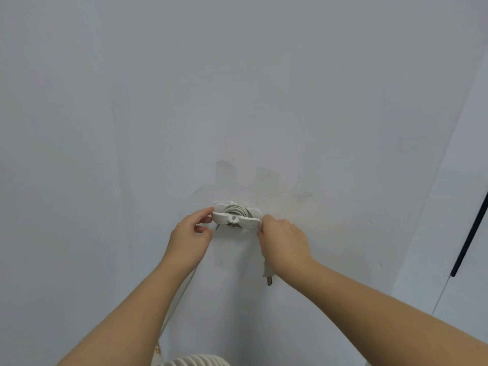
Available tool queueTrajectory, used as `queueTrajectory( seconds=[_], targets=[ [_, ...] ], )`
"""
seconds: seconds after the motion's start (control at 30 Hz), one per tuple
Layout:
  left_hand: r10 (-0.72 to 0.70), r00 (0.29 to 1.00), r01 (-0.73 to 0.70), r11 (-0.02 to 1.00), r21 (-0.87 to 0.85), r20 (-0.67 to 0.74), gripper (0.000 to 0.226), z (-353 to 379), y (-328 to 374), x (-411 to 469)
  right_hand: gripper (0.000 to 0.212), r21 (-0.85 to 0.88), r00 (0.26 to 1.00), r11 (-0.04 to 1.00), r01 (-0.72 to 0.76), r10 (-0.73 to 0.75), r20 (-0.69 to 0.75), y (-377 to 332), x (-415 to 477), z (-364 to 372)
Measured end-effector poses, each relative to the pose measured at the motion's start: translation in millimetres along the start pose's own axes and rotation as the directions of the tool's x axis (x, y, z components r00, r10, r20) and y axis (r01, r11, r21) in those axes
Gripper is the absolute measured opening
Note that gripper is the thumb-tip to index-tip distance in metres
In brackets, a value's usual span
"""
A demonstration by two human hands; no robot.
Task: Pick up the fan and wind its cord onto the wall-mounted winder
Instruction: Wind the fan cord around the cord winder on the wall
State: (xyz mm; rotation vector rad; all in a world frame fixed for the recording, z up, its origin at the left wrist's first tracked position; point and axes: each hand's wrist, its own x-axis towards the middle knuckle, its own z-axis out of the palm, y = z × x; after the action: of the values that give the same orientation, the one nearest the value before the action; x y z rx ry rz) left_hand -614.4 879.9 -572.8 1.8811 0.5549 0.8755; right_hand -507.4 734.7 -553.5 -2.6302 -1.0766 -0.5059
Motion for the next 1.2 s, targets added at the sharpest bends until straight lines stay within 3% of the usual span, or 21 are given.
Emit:
queueTrajectory(
  seconds=[0.17,0.27,0.33,0.57,0.7,0.83,0.93,1.2],
  targets=[
    [-0.224,0.974,0.222,0.973,-0.059,-0.041,0.024,-3.0,2.0,0.5,0.017,0.235,0.986,0.959,-0.159,0.141,0.090,-7.1,-3.0,3.6],
    [-0.361,0.922,0.360,0.932,0.030,0.141,0.011,-5.0,0.3,-4.9,0.024,0.412,0.961,0.869,-0.272,0.220,0.169,-13.9,-0.9,8.0],
    [-0.402,0.883,0.389,0.916,0.101,0.243,0.014,-5.3,0.4,-8.0,0.024,0.522,0.937,0.779,-0.348,0.261,0.234,-16.6,2.1,11.6],
    [-0.527,0.749,0.447,0.849,0.281,0.403,0.025,-2.0,1.8,-10.6,0.030,0.744,0.853,0.425,-0.516,0.339,0.398,-22.8,8.8,17.2],
    [-0.513,0.726,0.458,0.858,0.235,0.458,0.027,-4.3,1.0,-9.2,0.033,0.779,0.842,0.340,-0.527,0.332,0.425,-25.2,9.2,19.4],
    [-0.531,0.773,0.495,0.847,0.194,0.347,0.020,-4.5,-2.8,-4.9,0.025,0.780,0.872,0.395,-0.486,0.276,0.404,-22.5,5.4,18.5],
    [-0.504,0.835,0.505,0.861,0.057,0.219,0.022,-4.0,-8.1,-0.2,0.022,0.706,0.912,0.578,-0.411,0.239,0.335,-16.7,-1.8,17.4],
    [-0.399,0.911,0.370,0.904,-0.214,-0.109,0.016,-3.4,-11.8,14.2,0.017,0.430,0.988,0.897,-0.104,0.144,-0.063,-3.4,-8.7,-11.4]
  ],
)
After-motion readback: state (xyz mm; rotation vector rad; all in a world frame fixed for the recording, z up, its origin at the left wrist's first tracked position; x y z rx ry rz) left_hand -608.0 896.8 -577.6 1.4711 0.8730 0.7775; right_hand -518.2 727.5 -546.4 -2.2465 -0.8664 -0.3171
